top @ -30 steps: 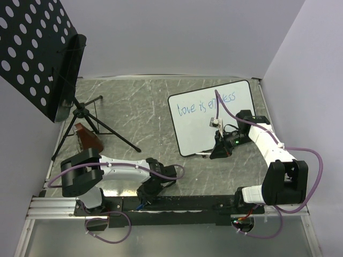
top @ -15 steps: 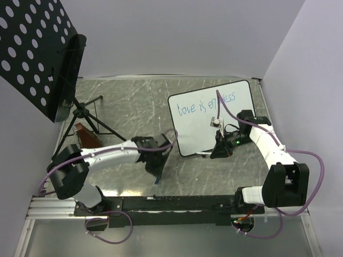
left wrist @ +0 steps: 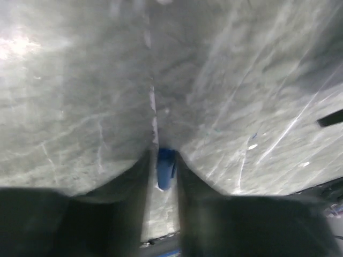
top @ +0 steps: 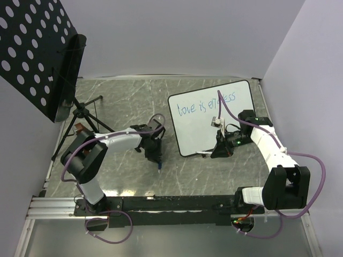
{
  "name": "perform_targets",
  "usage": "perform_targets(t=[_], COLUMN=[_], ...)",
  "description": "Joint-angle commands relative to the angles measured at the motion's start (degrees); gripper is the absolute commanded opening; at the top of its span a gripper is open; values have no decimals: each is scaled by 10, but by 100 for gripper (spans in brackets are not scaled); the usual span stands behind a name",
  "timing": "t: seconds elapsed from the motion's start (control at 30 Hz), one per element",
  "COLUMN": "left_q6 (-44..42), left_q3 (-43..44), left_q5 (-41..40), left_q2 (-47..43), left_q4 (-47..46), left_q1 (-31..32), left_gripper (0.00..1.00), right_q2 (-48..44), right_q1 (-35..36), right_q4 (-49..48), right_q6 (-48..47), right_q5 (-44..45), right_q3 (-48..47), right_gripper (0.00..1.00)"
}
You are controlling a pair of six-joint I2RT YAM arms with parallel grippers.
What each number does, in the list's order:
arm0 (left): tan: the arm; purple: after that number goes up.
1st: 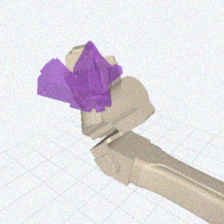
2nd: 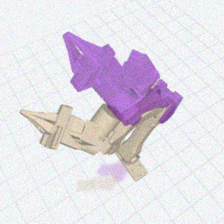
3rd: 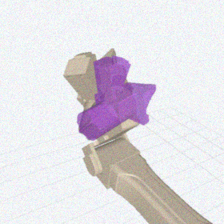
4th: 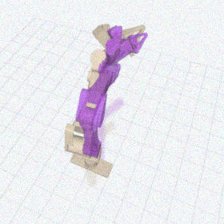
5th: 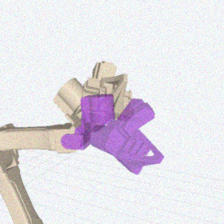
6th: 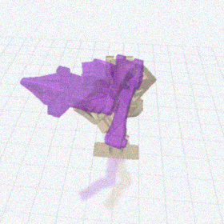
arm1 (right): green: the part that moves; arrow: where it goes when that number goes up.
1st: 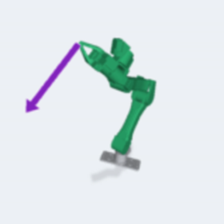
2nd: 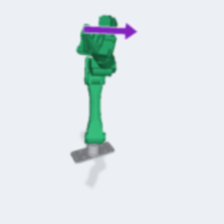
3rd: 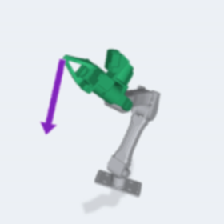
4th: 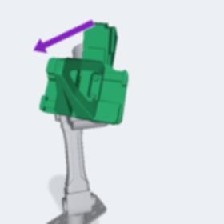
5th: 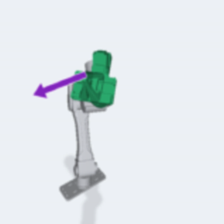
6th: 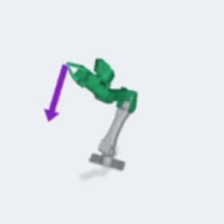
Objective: Write a sentence on the whiteboard
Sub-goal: Place the pen cap at the center of the board, then pick up the pen cap from the center of the board.
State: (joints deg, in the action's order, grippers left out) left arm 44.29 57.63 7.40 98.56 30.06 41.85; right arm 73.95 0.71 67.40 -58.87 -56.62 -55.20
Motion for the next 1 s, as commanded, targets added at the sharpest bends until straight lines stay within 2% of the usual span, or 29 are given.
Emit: perform_targets(t=[0.0,0.1,0.17,0.27,0.3,0.47,0.5,0.57,0.6,0.67,0.7,0.77,0.8,0.97], left_q6=[33,19,-21,-124,-174,-318,-386,-467,-548,-627,-713,-791,-859,-942], left_q3=[-32,-32,-29,-24,-22,6,3,-18,-34,-49,-63,-83,-101,-61], left_q5=[2,6,16,52,52,50,77,96,129,155,164,179,182,191], left_q2=[-39,-82,-107,-168,-200,-264,-283,-304,-319,-333,-336,-342,-340,-254], left_q4=[-30,-14,4,25,32,57,40,20,4,-5,-9,-26,-37,-2], left_q1=[-20,-20,-20,-19,-18,-11,-2,6,15,18,19,19,19,20], left_gripper=[40,50,55,54,53,53,54,55,56,56,56,56,57,53], right_q2=[-21,-22,-22,-26,-28,-34,-34,-36,-39,-43,-44,-49,-50,-57], right_q1=[-4,-4,-4,-4,-4,-4,-4,-4,-4,-4,-4,-25,-28,-57], right_q4=[6,7,10,12,11,13,13,13,13,14,13,16,18,34], right_q6=[-26,-27,-27,-31,-31,-33,-33,-33,-33,-34,-35,-35,-36,-54], right_q5=[-23,-24,-25,-27,-28,-30,-30,-29,-29,-31,-29,-31,-32,-44], right_q3=[-10,-10,-12,-11,-11,-15,-15,-16,-15,-15,-15,-17,-17,-16], right_gripper=[0,0,0,0,0,0,0,0,0,0,0,0,0,0])
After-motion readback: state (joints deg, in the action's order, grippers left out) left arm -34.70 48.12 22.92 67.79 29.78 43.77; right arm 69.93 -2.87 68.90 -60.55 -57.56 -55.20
